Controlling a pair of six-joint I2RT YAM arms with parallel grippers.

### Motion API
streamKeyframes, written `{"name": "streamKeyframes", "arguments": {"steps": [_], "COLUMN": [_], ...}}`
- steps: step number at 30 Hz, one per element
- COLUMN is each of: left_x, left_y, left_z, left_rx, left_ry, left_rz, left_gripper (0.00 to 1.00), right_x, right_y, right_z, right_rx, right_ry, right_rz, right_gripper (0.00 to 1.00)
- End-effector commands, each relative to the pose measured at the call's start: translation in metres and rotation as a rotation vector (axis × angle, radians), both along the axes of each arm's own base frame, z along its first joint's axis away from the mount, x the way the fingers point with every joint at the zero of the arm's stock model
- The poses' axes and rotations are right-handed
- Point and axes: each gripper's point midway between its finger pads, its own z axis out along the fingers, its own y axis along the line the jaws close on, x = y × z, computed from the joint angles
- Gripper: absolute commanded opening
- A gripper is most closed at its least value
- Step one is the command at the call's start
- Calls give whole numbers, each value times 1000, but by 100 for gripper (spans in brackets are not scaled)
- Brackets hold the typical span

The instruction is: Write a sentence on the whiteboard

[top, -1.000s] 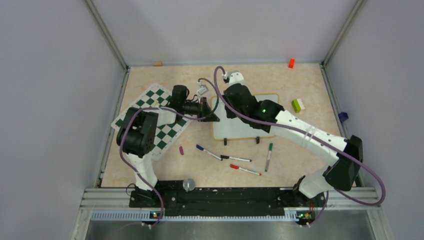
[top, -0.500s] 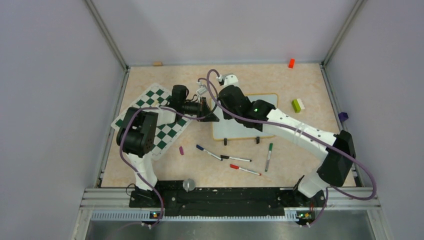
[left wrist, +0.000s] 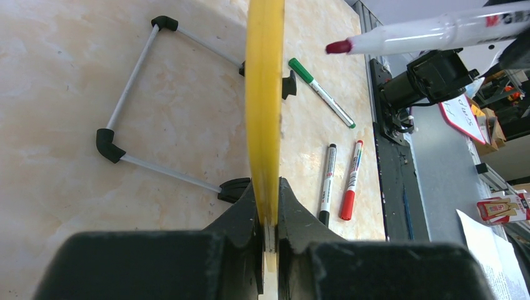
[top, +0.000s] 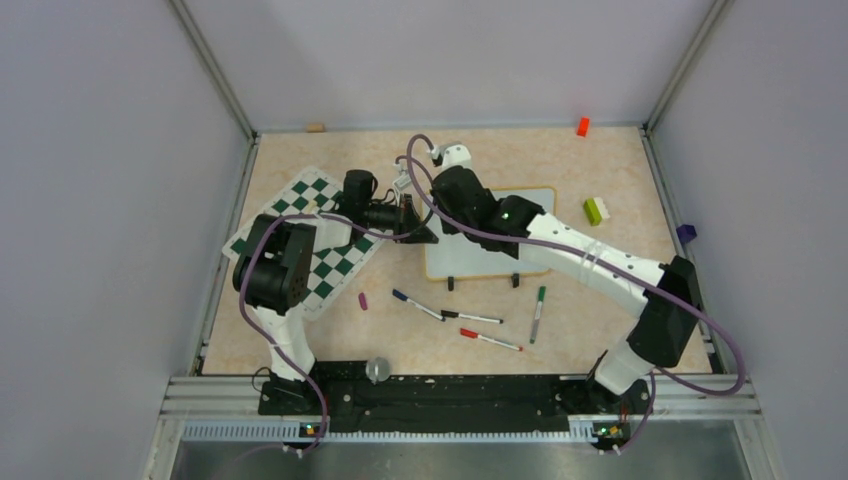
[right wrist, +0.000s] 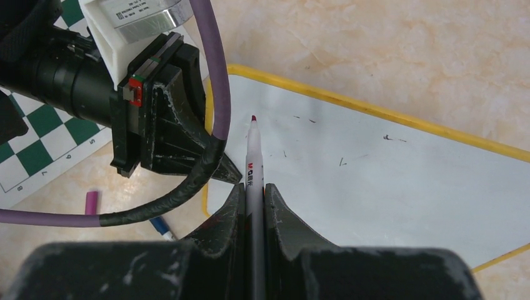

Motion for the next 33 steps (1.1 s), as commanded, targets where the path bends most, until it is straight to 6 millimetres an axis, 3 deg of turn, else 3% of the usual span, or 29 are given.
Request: {"name": "streamKeyframes", "arguments": {"steps": [1, 26, 33], "left_x": [-3, -3, -3], "left_y": [0, 0, 0], "left_z": [-5, -4, -4], "left_rx": [6, 5, 6], "left_ry": [-2, -7, -8], "left_rz": [-15, -16, -15], "left_gripper": [0, 0, 0], "right_x": [9, 19, 22], "right_y": [11, 10, 13], "right_z": [21, 20, 10], "right_rx": [26, -10, -36], "right_ry": [-57, -82, -73], "right_rz": [-2, -33, -34], "right_gripper": [0, 0, 0]}}
